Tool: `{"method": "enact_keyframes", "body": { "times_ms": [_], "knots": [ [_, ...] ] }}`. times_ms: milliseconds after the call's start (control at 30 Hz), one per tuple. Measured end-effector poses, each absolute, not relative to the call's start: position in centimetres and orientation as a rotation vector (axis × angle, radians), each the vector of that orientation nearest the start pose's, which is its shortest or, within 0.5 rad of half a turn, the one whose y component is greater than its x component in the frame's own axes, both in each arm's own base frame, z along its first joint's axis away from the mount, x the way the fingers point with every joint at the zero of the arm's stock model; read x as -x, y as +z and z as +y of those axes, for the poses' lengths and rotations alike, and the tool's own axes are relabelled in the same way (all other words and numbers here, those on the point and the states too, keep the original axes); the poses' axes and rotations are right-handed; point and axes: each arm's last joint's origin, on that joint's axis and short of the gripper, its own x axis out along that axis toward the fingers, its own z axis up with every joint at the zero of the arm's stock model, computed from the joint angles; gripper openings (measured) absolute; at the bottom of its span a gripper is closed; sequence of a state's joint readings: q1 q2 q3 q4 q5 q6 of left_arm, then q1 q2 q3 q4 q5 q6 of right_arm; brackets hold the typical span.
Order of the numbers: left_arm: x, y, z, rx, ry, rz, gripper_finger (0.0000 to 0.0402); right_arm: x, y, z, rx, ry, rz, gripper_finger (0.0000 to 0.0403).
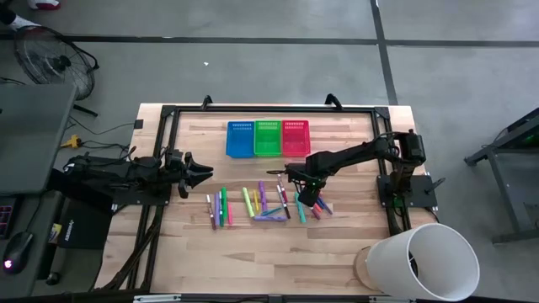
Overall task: Pick & Place Markers
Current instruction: Put the orange highlighter pen into the red bin
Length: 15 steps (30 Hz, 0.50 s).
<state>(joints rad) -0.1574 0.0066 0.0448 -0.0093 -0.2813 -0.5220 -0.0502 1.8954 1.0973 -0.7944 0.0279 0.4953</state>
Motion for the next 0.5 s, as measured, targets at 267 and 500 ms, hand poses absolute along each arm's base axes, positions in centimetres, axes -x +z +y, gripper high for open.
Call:
{"method": "enact_keyframes", "body": {
  "times_ms": [267,500],
  "knots": [
    [-9.42,17.73,-0.68,0.527,0.113,-0.06,0.0115,-31.6,12.35,-1.67,-0.412,-0.451,1.54,0.0046],
    [-9.41,17.74,-0.68,0.527,0.114,-0.06,0.0115,-31.58,12.34,-1.68,-0.428,-0.468,1.538,0.0033]
  ]
}}
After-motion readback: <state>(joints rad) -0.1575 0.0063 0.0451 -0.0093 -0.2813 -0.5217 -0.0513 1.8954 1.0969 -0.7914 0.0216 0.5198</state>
